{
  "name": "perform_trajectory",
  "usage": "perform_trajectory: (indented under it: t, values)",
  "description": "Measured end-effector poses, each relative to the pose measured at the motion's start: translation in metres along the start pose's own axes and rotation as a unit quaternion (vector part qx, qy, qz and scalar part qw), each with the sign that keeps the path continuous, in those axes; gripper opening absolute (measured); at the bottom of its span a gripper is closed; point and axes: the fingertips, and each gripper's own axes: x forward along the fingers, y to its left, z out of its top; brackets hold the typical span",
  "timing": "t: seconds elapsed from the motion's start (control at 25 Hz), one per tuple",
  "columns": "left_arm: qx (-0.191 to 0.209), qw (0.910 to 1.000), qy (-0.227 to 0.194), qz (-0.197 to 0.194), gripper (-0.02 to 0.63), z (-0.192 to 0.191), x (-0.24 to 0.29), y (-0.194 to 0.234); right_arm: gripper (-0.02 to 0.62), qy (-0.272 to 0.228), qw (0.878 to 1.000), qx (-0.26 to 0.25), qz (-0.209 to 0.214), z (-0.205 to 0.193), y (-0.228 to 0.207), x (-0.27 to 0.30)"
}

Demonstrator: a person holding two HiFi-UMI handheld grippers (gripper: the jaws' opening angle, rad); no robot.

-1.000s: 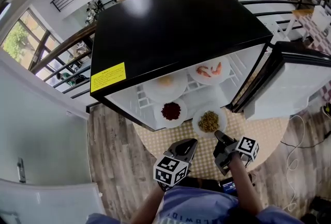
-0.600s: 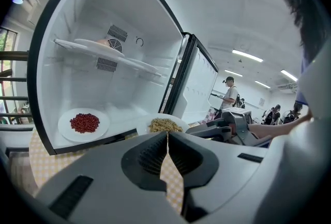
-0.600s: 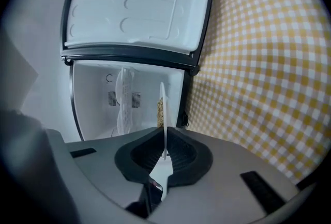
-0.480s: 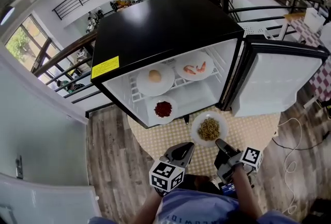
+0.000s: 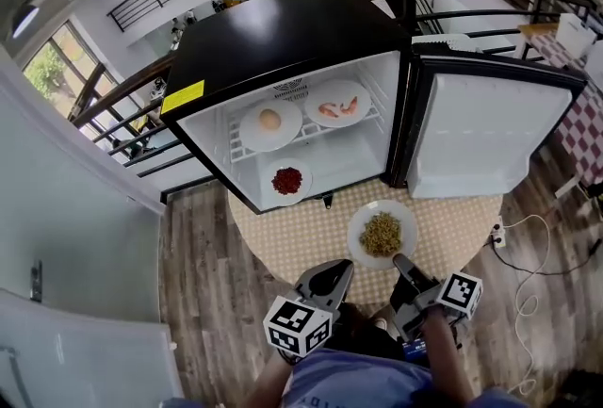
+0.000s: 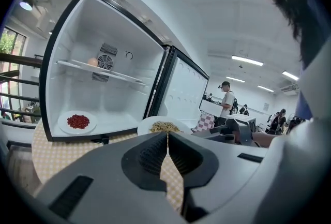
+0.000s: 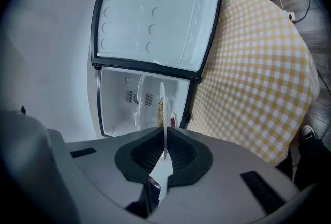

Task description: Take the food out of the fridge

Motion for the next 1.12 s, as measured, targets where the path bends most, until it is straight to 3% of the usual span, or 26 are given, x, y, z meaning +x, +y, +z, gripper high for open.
perform_trajectory:
  t: [0.28, 0.6, 0.84, 1.12]
  values:
    - [0.006, 1.0000, -0.001, 0.006, 0.017, 0.004, -0.008, -0.031, 0.025, 0.002, 1.000, 0.002, 0.006, 0.002, -0.005, -0.023]
    - [0.024, 0.9996, 0.002, -0.016, 0.017, 0.013, -0.002, -0.052, 0.025, -0.007, 1.000, 0.004, 0.021, 0.000, -0.002, -0.034]
    - [0.041, 0.9985, 0.024, -0.026, 0.017, -0.002, -0.021, -0.053, 0.025, -0.013, 1.000, 0.005, 0.016, -0.018, -0.002, -0.039]
    - [0.034, 0.9989, 0.014, -0.027, 0.017, -0.014, -0.076, -0.035, 0.025, -0.026, 1.000, 0.000, 0.005, -0.060, 0.001, -0.040]
